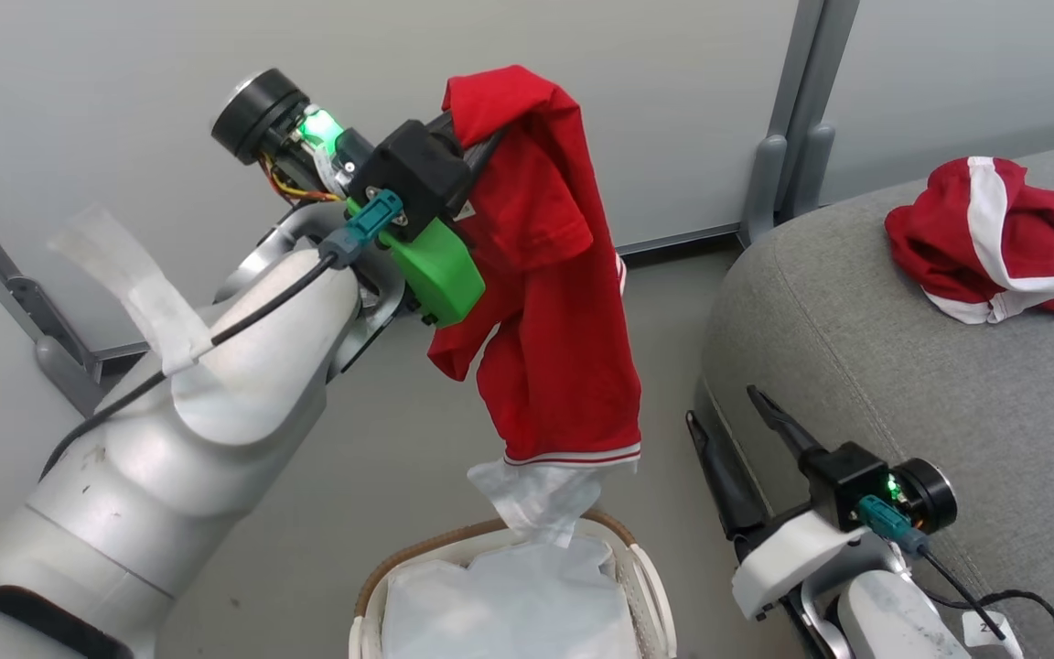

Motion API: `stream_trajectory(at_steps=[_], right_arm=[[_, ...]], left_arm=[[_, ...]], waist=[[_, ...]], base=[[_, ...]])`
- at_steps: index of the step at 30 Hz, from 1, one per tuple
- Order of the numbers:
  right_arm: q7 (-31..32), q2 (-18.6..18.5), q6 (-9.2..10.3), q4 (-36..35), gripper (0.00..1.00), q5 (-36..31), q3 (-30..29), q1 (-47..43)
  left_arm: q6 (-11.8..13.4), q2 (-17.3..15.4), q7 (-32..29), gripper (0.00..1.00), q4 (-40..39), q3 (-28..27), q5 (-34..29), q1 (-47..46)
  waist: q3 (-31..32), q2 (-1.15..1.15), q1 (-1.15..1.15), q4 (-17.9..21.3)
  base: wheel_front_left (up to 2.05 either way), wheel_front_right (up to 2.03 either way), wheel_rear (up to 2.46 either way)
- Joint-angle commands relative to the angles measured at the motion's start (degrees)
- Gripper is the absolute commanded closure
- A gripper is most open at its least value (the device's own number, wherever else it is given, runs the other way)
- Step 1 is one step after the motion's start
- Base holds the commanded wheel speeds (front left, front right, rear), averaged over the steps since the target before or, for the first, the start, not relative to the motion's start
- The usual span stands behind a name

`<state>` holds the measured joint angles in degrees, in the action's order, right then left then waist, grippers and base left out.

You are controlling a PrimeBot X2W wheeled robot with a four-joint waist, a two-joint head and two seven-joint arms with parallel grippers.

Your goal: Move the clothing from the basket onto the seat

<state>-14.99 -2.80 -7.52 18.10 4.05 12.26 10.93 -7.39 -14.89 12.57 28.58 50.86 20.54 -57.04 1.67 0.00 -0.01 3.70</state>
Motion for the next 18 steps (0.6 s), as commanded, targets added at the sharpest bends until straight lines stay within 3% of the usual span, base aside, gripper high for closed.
stream_trajectory(at_steps=[1, 14, 18], right_arm=[[-0.3, -0.18, 0.06, 0.56, 0.0, 0.3, 0.96, 0.94], [-0.3, -0.22, 0.06, 8.92, 0.0, 2.14, 8.4, 9.08], [-0.29, -1.86, 0.06, 12.61, 0.0, 5.28, 14.38, 13.36]], left_arm=[[-0.1, 0.46, -0.1, 1.0, -0.22, 0.3, 0.17, -1.8], [-0.14, 2.05, -0.26, 1.0, -4.33, 4.28, 2.61, -8.42], [-0.14, 2.5, -0.41, 1.0, -6.49, 5.63, 3.29, -8.68]], waist=[[0.02, 0.0, 0.01, -0.17], [0.19, 0.0, 0.01, -1.83], [0.24, 0.0, 0.01, -2.41]], base=[[0.0, 0.0, 0.0], [0.0, 0.0, 0.0], [0.0, 0.0, 0.0]])
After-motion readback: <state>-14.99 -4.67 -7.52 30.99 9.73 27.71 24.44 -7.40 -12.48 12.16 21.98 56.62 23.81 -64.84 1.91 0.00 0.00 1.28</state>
